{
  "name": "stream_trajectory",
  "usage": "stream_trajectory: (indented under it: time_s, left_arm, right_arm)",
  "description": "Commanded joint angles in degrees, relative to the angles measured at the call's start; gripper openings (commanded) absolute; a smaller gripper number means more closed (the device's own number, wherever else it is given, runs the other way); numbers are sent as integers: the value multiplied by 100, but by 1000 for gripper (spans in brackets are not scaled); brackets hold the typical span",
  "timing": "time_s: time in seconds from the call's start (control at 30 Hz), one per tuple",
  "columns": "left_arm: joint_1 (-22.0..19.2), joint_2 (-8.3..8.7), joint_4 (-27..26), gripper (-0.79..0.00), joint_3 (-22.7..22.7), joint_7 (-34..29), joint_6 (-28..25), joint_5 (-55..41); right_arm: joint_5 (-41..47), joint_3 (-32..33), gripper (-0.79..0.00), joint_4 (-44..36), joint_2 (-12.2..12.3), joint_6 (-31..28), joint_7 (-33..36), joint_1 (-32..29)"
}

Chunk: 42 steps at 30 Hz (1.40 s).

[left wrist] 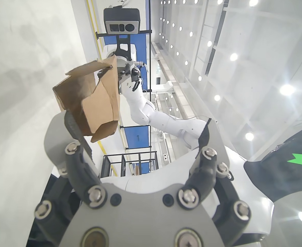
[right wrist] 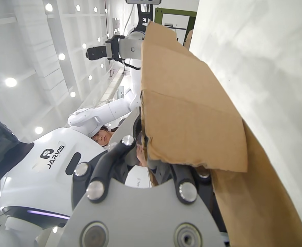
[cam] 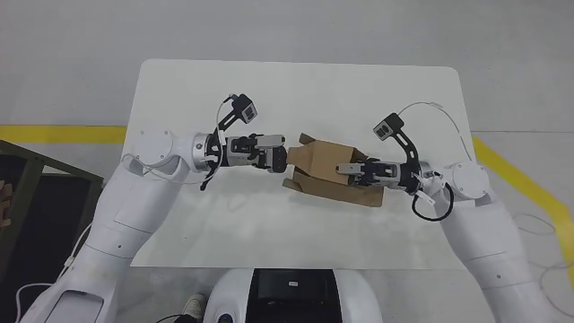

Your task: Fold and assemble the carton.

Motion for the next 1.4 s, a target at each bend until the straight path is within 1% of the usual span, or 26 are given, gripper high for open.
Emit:
stream_trajectory:
  time_s: [0.0, 0.23, 0.67, 1.13, 1.37]
  left_arm:
    - [9, -1, -6, 0, 6, -6, 7, -12]
    - [-90, -36, 7, 0, 81, 0, -64, -93]
    - [-268, -76, 23, 0, 86, -105, -80, -365]
    - [-558, -247, 109, 0, 573, -177, -195, -559]
    - [-651, -289, 196, 0, 681, -277, -233, -488]
  right_arm:
    - [15, -24, -785, -27, -3, -3, -16, -7]
    - [-61, -174, -785, -56, -19, -17, -79, -36]
    - [-395, -286, -785, -58, 1, -44, -123, -79]
    - [-300, -493, -785, -57, -39, -61, -210, 29]
    - [-287, -507, -785, -78, -37, -15, -253, 17]
